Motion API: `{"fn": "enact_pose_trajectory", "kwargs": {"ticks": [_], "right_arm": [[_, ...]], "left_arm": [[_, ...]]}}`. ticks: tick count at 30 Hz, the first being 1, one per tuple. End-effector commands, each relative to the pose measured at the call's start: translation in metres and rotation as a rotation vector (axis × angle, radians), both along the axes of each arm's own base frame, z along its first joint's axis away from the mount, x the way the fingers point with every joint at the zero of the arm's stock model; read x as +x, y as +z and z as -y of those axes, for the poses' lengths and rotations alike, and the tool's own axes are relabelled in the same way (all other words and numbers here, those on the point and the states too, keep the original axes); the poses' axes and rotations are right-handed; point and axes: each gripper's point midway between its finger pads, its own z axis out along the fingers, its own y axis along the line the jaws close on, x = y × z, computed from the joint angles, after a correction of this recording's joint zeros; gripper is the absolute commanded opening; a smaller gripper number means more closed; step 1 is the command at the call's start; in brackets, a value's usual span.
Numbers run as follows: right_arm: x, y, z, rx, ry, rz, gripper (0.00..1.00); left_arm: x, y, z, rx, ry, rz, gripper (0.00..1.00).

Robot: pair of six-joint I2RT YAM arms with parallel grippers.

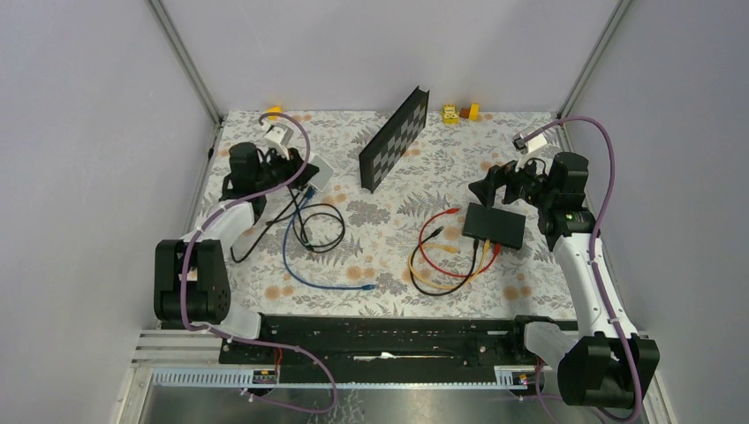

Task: Pull the plug from the switch port
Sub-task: Move the switch port to the center of the board.

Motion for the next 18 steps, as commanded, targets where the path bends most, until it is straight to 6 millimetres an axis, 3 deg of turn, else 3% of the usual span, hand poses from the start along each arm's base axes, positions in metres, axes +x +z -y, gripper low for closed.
{"fn": "enact_pose_trajectory", "kwargs": {"ticks": [1,11,14,18], "right_arm": [[-0.002,0.002,-0.005,-0.007,0.037,0.025,1.0],[0.001,-0.003,-0.004,-0.013,0.031,0.015,1.0],[0.001,-0.004,-0.003,-0.018,0.027,0.015,1.0],[0.002,-0.006,-0.002,-0.021,0.024,0.011,1.0]], "left_arm": [[-0.048,0.019,0.062,-0.048,-0.37,0.077,0.0],[-0.123,0.002,0.161,-0.082,-0.761,-0.036,0.0],[-0.135,-0.005,0.186,-0.087,-0.834,-0.08,0.0],[-0.132,-0.021,0.209,-0.103,-0.873,-0.166,0.0]]}}
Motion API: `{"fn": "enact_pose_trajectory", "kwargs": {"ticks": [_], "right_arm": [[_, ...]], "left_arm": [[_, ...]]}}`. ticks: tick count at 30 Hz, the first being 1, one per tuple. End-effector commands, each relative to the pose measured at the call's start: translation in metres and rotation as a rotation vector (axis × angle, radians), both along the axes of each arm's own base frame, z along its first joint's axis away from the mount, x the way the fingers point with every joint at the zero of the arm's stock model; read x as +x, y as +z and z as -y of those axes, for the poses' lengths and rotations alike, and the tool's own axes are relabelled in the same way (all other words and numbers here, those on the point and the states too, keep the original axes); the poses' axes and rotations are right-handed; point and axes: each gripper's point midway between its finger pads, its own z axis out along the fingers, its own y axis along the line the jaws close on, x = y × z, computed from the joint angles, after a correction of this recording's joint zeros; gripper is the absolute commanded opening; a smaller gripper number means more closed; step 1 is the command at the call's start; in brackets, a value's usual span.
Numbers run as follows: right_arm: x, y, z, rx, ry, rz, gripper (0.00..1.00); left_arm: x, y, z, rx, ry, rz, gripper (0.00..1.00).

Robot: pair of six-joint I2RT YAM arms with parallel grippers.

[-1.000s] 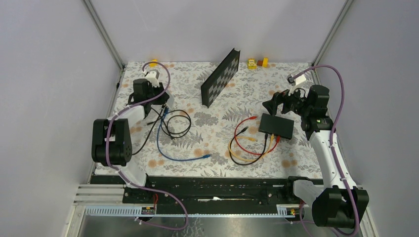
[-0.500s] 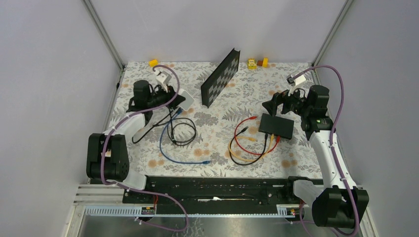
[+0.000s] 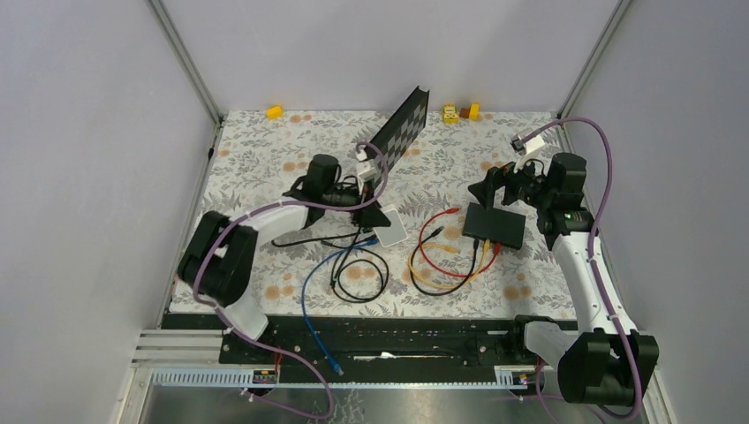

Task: Pull the plug from the switch port
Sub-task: Move the switch port to the center of the board.

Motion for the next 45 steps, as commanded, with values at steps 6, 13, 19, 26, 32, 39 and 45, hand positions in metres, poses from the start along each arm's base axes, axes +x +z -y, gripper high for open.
{"fn": "enact_pose_trajectory", "kwargs": {"ticks": [6,13,19,26,32,39,45], "right_arm": [[0.002,-0.002,-0.003,-0.01,0.025,0.013,1.0],[0.004,-0.006,-0.005,-0.003,0.032,-0.002,1.0],[0.004,-0.008,-0.005,0.004,0.032,-0.015,1.0],[0.004,-0.009,-0.007,0.013,0.042,-0.014,1.0],[0.001,-0.014,-0.018,0.041,0.09,-0.037,1.0],[-0.015,-0.036,-0.076,-0.056,0.296,-0.066,1.0],[-0.037,-0.075,-0.125,-0.116,0.54,-0.116,1.0]], "left_arm": [[0.012,-0.013,0.024,0.007,-0.049,-0.102,0.04],[0.015,-0.054,0.01,0.125,0.076,-0.125,0.3],[0.027,-0.063,0.004,0.176,0.142,-0.089,0.56],[0.036,-0.054,-0.006,0.219,0.192,0.024,0.91],[0.032,-0.035,-0.014,0.218,0.192,0.114,0.99],[0.003,-0.015,-0.026,0.2,0.102,0.24,0.99],[-0.022,-0.024,-0.046,0.247,0.06,0.341,0.98]]}}
